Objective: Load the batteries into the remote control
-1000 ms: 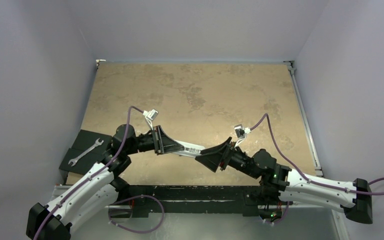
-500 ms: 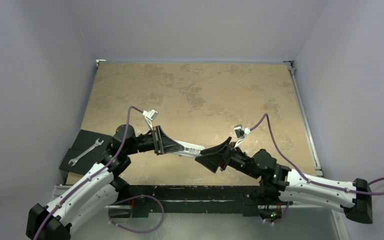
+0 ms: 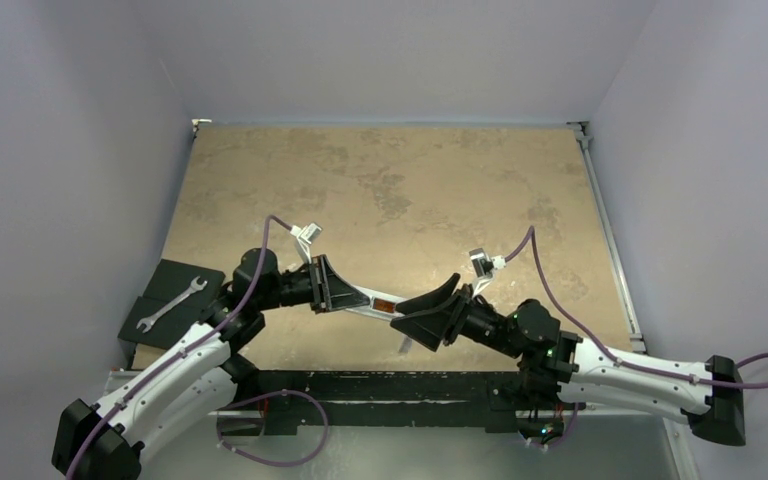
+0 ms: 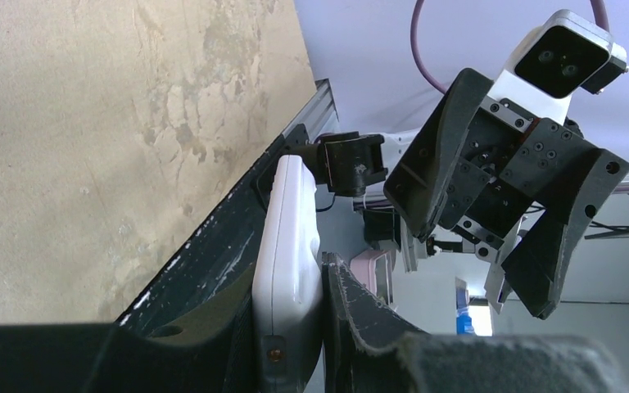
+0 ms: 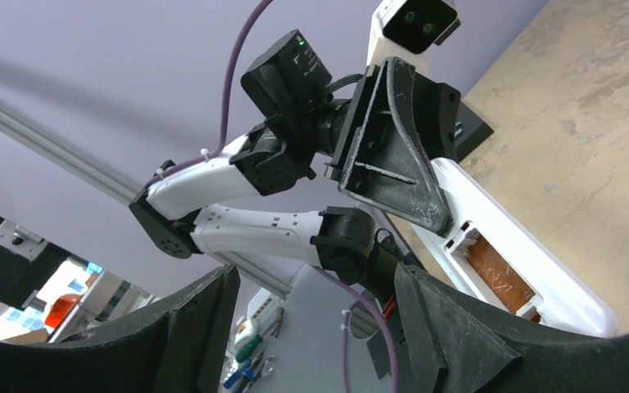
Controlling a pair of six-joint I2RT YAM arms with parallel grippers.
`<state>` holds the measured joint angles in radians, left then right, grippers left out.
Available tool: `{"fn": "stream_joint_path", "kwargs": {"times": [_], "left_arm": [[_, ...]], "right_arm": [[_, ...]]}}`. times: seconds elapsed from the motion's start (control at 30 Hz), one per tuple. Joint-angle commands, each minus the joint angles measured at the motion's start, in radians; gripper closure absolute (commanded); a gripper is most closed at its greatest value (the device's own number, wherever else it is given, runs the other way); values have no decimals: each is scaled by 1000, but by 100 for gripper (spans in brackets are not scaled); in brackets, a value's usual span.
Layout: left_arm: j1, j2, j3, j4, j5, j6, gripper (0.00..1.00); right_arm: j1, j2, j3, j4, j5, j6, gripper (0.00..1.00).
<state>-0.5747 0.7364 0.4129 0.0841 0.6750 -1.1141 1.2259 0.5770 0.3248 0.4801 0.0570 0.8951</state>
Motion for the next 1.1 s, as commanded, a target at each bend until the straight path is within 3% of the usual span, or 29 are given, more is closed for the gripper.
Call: {"fn": "stream_joint_path", "kwargs": {"times": [0.0, 0.6, 0.73, 1.07], "left_arm": [[-4, -11, 29, 21, 8, 22, 100], [-3, -10, 89, -168, -79, 139, 100], [-3, -14, 121, -242, -114, 188, 100], [-3, -20, 191, -388, -203, 292, 100]], "right_arm": [[4, 10, 19, 6, -1, 10, 22], [4, -14, 40, -146, 39, 27, 22], [4, -25, 80, -283, 92, 28, 22], [4, 56, 253, -849, 330, 128, 21]]}}
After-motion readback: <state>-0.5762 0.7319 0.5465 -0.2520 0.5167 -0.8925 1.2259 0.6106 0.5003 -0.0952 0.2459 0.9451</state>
